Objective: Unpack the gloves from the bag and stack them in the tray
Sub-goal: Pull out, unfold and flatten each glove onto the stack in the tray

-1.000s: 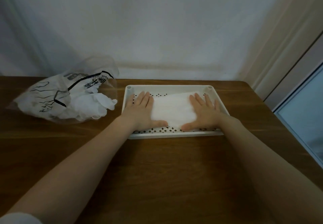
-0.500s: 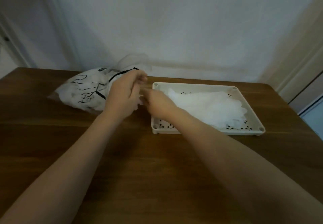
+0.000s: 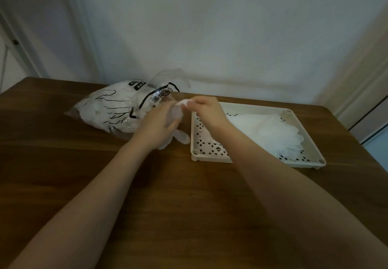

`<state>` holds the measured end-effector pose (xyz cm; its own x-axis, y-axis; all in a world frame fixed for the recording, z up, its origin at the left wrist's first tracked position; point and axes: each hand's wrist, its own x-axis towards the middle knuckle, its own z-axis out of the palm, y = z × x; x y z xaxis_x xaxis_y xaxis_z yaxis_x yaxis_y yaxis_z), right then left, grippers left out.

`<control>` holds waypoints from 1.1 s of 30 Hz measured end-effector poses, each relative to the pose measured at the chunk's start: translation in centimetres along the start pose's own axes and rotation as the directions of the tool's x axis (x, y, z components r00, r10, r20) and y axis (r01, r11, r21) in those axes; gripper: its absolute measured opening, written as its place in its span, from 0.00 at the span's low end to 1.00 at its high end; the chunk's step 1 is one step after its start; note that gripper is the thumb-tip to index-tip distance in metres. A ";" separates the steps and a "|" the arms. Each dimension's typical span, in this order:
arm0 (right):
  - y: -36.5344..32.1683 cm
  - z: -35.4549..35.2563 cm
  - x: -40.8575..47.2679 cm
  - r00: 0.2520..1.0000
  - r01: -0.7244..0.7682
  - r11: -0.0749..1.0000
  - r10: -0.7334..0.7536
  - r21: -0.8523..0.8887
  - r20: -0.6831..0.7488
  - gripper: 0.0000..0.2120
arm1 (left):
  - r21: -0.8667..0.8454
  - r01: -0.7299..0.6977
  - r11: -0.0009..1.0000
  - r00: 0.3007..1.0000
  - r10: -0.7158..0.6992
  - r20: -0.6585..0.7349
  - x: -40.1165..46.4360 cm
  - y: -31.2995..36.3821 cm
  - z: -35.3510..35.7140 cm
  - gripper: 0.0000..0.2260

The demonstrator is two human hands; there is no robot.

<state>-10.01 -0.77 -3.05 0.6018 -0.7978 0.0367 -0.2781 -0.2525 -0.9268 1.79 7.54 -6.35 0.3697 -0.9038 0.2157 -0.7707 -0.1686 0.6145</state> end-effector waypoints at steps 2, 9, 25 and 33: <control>-0.8 -1.0 -0.1 0.999 -0.028 0.974 0.033 0.223 -0.018 0.12 | 0.004 0.042 0.999 0.998 -0.042 -0.047 0.1 0.2 0.0 0.19; -0.8 -4.5 -0.3 0.989 -0.084 0.595 0.151 0.800 -0.008 0.15 | -0.207 0.021 0.978 1.000 -0.022 -0.005 -0.1 2.8 -1.7 0.08; 1.9 -12.9 -4.0 0.966 -0.127 0.962 0.065 0.240 0.252 0.28 | -0.811 0.295 0.506 0.953 -0.096 0.287 1.3 8.6 -0.7 0.06; 2.9 -15.8 -4.9 0.966 -0.140 0.987 0.119 0.076 0.229 0.11 | -0.916 0.166 0.364 0.985 -0.097 0.140 1.8 10.9 0.1 0.09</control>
<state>-25.60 -6.24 -0.02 0.7198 -0.6752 -0.1609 -0.3022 -0.0962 -0.9484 -5.98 4.03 0.64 0.3663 -0.9293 0.0464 0.2563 0.1487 0.9551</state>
